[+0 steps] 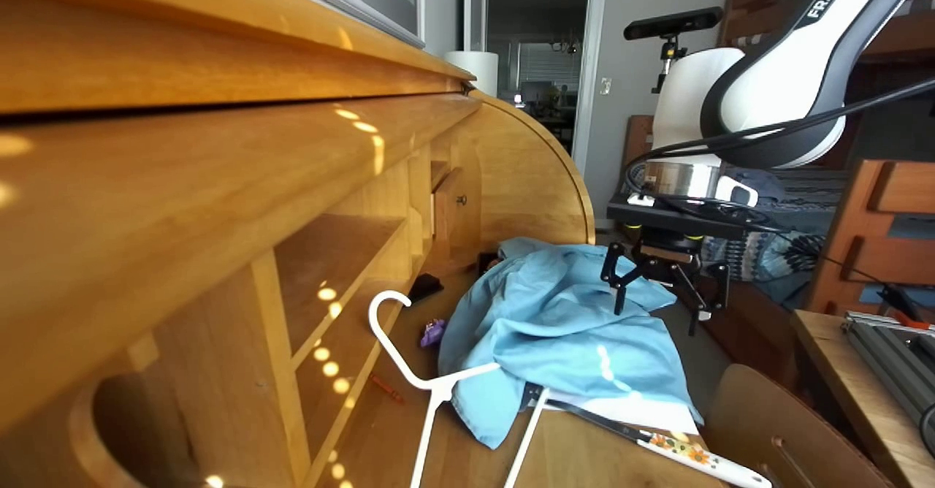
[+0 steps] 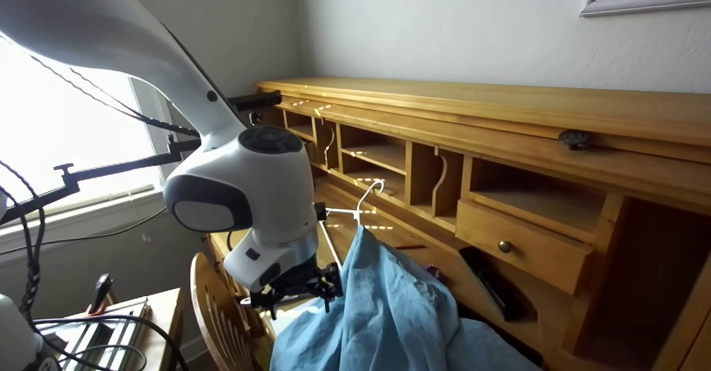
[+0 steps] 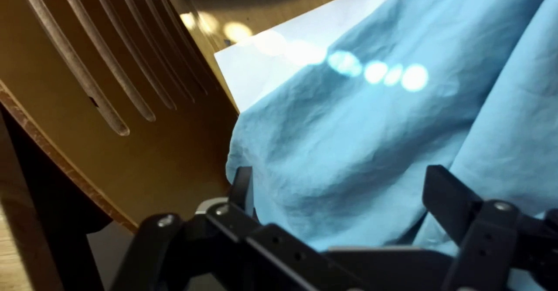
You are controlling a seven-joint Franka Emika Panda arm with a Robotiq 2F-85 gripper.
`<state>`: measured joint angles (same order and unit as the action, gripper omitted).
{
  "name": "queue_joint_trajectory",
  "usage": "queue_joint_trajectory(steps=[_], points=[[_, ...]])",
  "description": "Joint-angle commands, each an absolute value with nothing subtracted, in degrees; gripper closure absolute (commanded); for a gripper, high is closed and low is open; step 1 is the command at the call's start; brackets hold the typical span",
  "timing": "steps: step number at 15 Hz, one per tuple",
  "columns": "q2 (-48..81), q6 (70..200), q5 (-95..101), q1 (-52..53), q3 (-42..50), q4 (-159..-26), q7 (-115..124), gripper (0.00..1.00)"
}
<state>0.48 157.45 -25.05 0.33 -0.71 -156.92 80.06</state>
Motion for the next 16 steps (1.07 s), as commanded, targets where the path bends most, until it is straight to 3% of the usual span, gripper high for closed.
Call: queue_joint_trajectory(steps=[1, 8, 9, 10, 16], points=[[5.4, 159.3, -28.9, 0.2, -0.5, -155.2, 82.2, 0.00], [13.9, 163.1, -35.4, -1.2, -1.3, -150.4, 81.2, 0.00], [14.7, 163.3, -35.7, -1.2, -1.4, -149.7, 81.4, 0.10], [15.4, 163.6, -35.9, -1.1, -1.6, -149.2, 81.4, 0.26], [17.9, 164.6, -35.8, -1.1, -1.8, -147.6, 81.7, 0.70]])
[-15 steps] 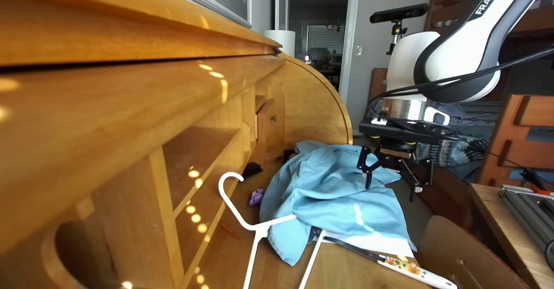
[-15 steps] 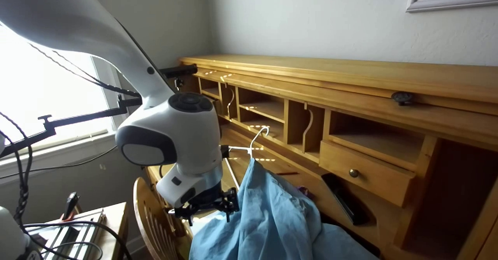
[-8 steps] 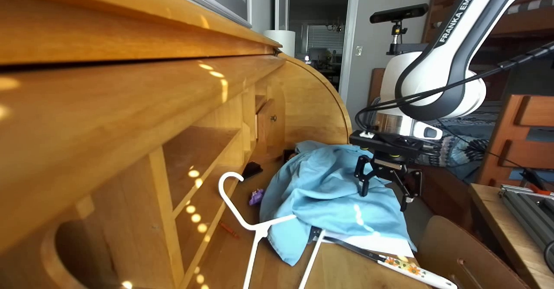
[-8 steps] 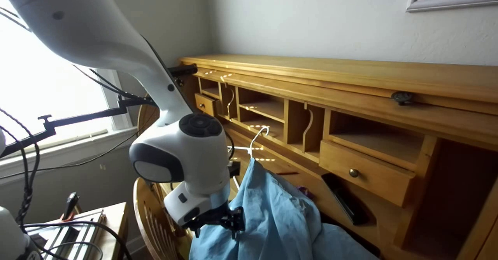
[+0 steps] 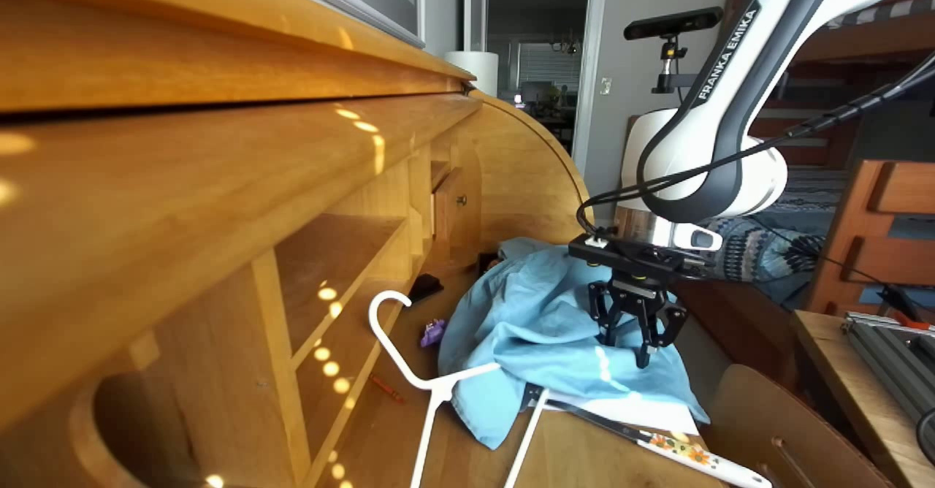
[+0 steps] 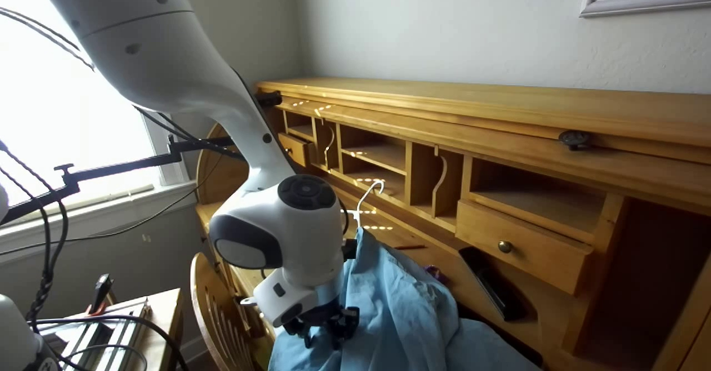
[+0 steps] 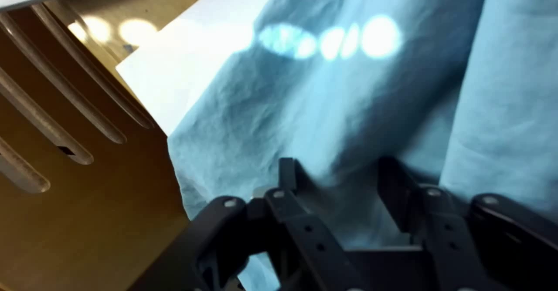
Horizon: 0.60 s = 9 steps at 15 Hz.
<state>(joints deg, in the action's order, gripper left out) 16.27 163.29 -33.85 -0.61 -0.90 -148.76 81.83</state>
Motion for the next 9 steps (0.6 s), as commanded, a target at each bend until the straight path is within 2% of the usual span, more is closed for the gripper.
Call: queue_joint_trajectory(steps=[1, 4, 9], points=[[18.0, 164.9, -35.8, -1.1, -1.8, -147.6, 81.7, 0.78], [17.2, 166.1, -34.9, -0.6, -1.3, -148.4, 82.3, 0.98], [10.7, 168.0, -32.5, 2.1, -0.6, -153.4, 82.2, 1.00]])
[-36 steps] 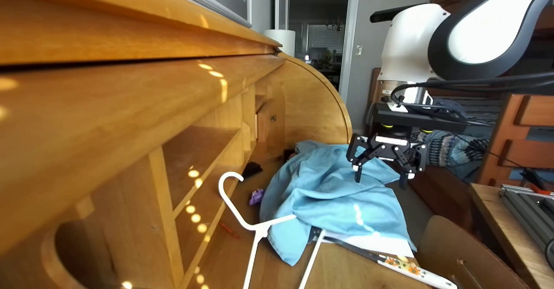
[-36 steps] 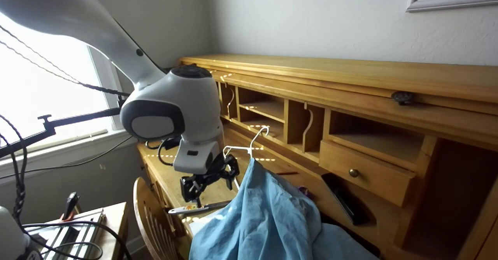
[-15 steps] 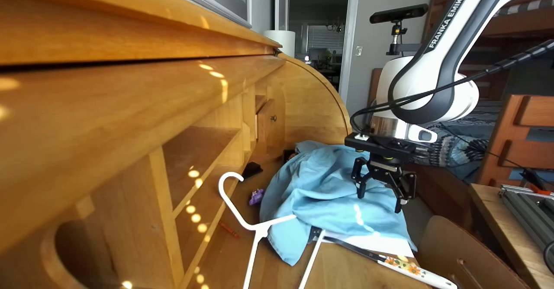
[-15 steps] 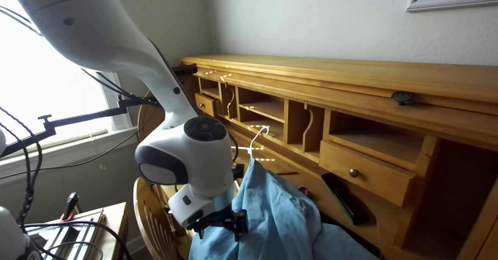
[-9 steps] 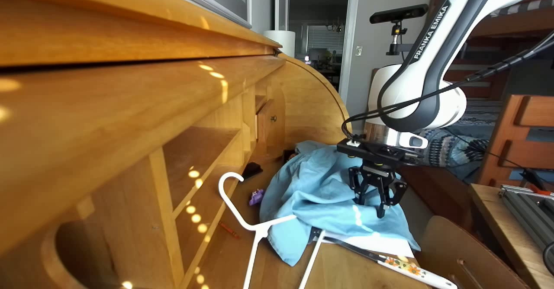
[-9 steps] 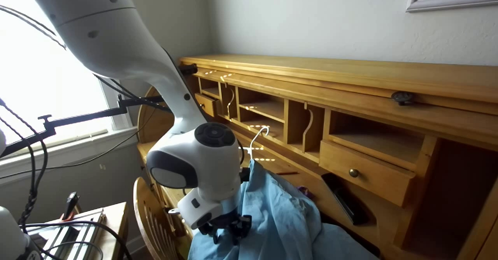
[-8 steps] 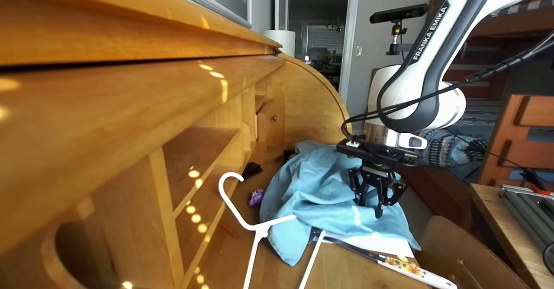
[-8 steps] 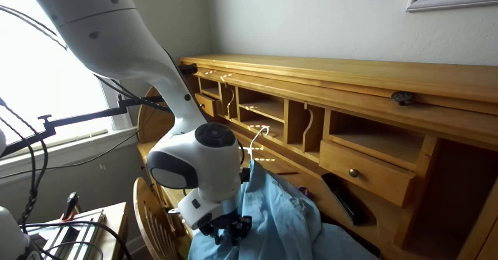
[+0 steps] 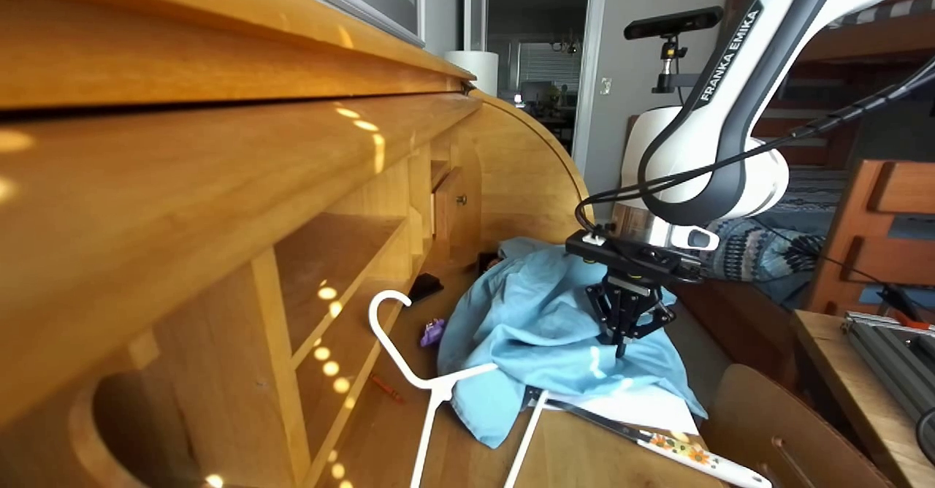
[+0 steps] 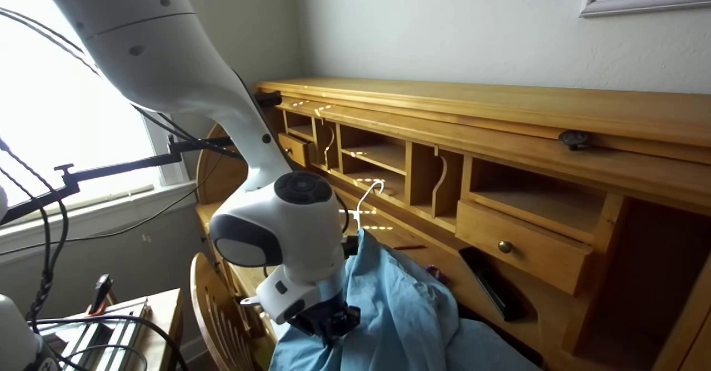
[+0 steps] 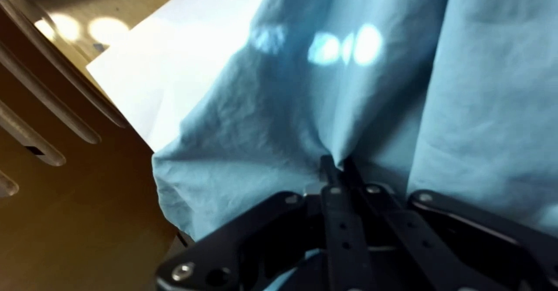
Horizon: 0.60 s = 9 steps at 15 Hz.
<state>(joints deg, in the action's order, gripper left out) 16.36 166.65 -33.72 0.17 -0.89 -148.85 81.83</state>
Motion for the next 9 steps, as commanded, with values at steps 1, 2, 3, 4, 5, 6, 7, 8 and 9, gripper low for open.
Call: queue_joint_trajectory(steps=[1, 2, 3, 4, 5, 6, 7, 8, 9], points=[[8.9, 167.4, -32.1, 2.2, -1.1, -154.5, 81.1, 1.00], [6.3, 166.5, -33.4, 1.7, -2.8, -155.9, 78.5, 1.00], [3.5, 165.2, -34.1, 1.6, -4.1, -157.2, 75.9, 1.00], [1.3, 164.0, -34.7, 1.5, -5.2, -158.0, 73.6, 1.00], [-1.1, 163.0, -35.4, 1.6, -6.3, -158.9, 71.2, 1.00], [-3.3, 161.8, -35.9, 1.9, -7.1, -159.4, 69.1, 1.00], [-5.8, 160.5, -36.7, 2.2, -7.8, -159.9, 66.5, 1.00], [-7.9, 158.6, -37.8, 2.6, -8.2, -160.0, 63.7, 1.00], [-7.5, 155.9, -37.4, 3.9, -6.9, -157.2, 61.6, 1.00]])
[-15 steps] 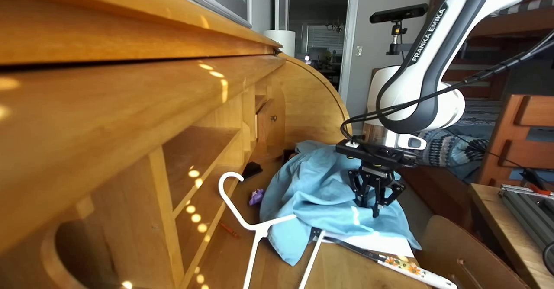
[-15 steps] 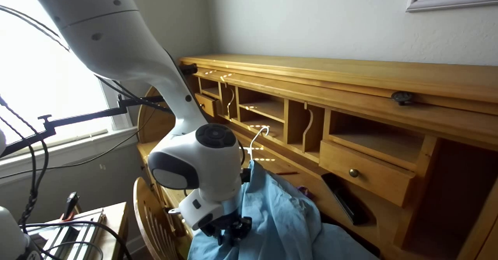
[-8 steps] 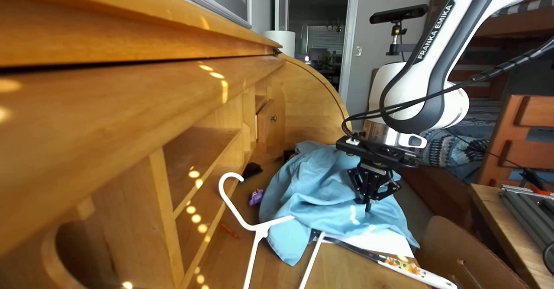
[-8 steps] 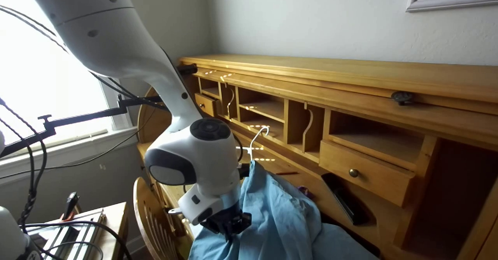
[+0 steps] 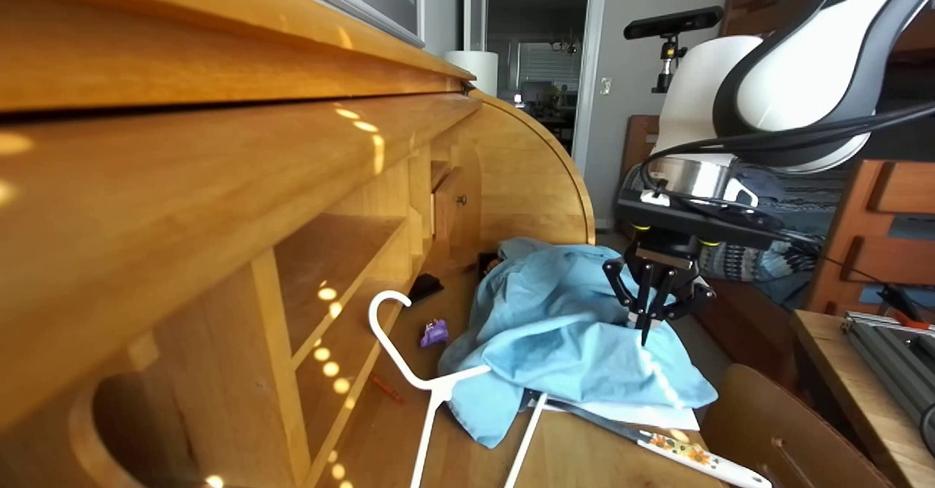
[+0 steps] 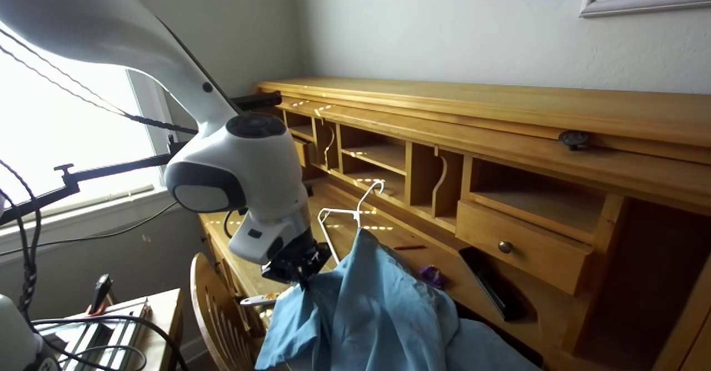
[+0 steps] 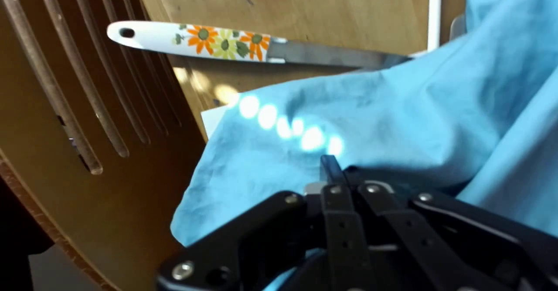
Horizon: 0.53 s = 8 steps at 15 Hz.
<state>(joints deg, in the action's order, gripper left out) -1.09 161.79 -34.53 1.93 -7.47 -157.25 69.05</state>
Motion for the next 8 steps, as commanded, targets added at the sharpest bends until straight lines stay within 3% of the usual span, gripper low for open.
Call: queue_joint_trajectory(steps=[1, 7, 8], points=[[-9.3, 153.1, -38.3, 4.6, -6.6, -157.3, 58.9, 1.00], [-12.7, 137.3, -36.4, 5.6, -5.9, -155.8, 52.0, 1.00], [-12.3, 135.5, -35.9, 5.2, -5.9, -155.4, 52.1, 0.82]])
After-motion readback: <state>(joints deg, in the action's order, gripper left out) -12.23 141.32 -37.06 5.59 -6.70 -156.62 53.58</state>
